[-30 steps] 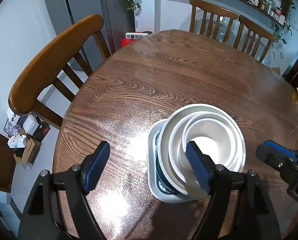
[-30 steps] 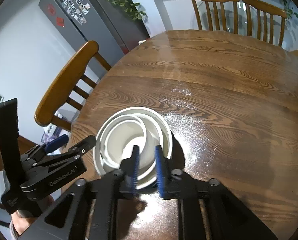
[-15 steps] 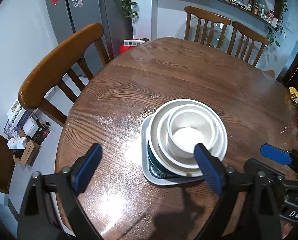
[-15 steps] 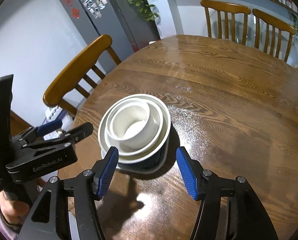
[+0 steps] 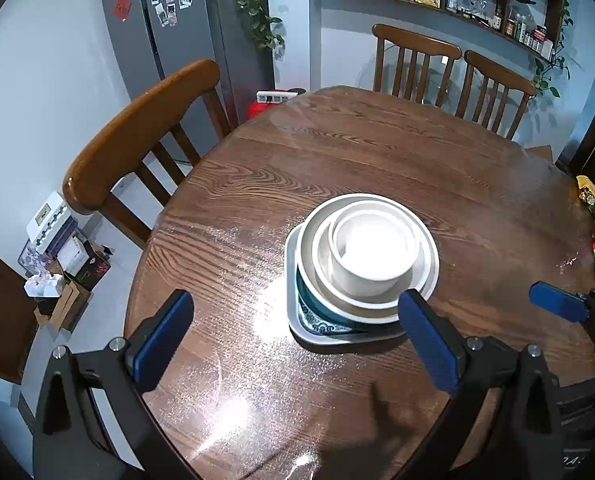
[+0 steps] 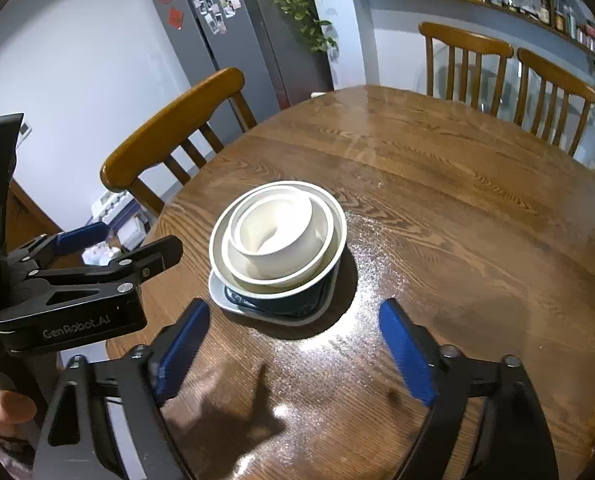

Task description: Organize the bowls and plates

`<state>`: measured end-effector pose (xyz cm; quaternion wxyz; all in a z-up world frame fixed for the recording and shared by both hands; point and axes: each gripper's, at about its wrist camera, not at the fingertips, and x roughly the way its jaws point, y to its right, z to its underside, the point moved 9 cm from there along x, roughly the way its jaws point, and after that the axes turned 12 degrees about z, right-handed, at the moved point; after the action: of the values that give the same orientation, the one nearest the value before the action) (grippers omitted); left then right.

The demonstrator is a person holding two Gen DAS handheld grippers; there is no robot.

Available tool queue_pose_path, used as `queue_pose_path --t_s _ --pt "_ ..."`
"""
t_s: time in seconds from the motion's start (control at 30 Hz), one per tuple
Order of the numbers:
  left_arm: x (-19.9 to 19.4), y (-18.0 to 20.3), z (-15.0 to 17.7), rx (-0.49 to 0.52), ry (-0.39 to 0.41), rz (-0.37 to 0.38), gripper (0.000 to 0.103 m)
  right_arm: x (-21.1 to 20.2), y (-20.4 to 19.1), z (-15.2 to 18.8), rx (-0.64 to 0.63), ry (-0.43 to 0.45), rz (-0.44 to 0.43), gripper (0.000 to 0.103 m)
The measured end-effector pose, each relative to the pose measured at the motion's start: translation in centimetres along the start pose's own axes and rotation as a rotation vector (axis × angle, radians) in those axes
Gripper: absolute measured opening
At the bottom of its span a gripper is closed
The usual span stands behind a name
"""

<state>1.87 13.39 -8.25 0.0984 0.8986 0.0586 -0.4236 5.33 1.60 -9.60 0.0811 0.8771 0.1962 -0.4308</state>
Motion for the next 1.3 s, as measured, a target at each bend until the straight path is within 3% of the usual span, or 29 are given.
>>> queue_pose_path --t_s 0.33,0.67,0.97,1.3 --pt "-0.8 -0.2 1.3 -0.015 0.009 0.003 0.102 -0.5 -0.6 0.8 -0.042 0.023 0.009 0.096" --pt "0.0 -0.8 2.9 -0.047 -0.039 0.018 0.102 -0.3 -0.9 1.7 -0.052 0.007 -0.002 0.096" --pt "-0.1 -1.7 3.5 -0.007 -0.033 -0.066 0.102 -0.3 -0.8 1.9 -0.05 0.005 0.001 0.096" --pt "0.4 -1.9 4.0 -0.005 -0.049 -0.074 0.102 -0.2 -0.7 1.8 -0.054 -0.002 0.004 0.096"
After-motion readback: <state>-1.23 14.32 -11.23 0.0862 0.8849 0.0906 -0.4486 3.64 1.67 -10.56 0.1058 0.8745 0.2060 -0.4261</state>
